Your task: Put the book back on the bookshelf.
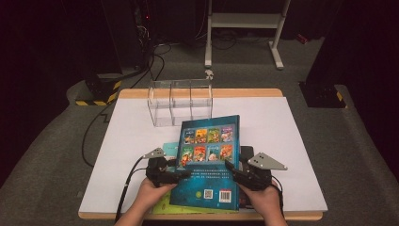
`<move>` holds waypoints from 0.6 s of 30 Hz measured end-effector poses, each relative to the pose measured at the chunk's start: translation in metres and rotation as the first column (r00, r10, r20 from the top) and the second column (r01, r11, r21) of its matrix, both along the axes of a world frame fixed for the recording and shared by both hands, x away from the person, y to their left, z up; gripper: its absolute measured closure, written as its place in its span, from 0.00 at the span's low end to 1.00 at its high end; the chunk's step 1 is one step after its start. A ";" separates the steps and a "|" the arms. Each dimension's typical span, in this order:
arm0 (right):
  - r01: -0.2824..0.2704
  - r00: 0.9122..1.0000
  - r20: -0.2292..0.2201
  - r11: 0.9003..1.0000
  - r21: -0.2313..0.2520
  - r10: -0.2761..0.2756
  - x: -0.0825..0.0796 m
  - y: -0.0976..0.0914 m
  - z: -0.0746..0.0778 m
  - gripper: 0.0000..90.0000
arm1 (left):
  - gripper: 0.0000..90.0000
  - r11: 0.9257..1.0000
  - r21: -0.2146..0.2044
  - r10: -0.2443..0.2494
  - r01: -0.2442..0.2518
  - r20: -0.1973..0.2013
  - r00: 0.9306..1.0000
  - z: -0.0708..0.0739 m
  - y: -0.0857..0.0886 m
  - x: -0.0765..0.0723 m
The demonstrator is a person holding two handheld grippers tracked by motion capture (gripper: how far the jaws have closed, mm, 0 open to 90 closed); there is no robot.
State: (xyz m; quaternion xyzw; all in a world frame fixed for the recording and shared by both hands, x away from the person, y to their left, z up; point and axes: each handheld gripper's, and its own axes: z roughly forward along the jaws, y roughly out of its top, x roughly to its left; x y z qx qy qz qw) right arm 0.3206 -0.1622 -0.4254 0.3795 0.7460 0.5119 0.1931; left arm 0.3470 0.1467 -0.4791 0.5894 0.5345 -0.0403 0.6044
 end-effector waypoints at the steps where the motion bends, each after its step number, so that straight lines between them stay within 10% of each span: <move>1: 0.001 1.000 -0.006 1.000 0.003 -0.001 0.000 0.000 0.000 0.55 | 0.13 1.000 0.001 0.005 -0.005 0.007 1.000 0.001 0.001 -0.001; 18: -0.026 0.999 -0.042 0.999 -0.033 0.025 0.018 0.040 0.016 0.54 | 0.29 0.986 -0.001 0.166 -0.167 0.084 0.982 0.020 0.040 0.000</move>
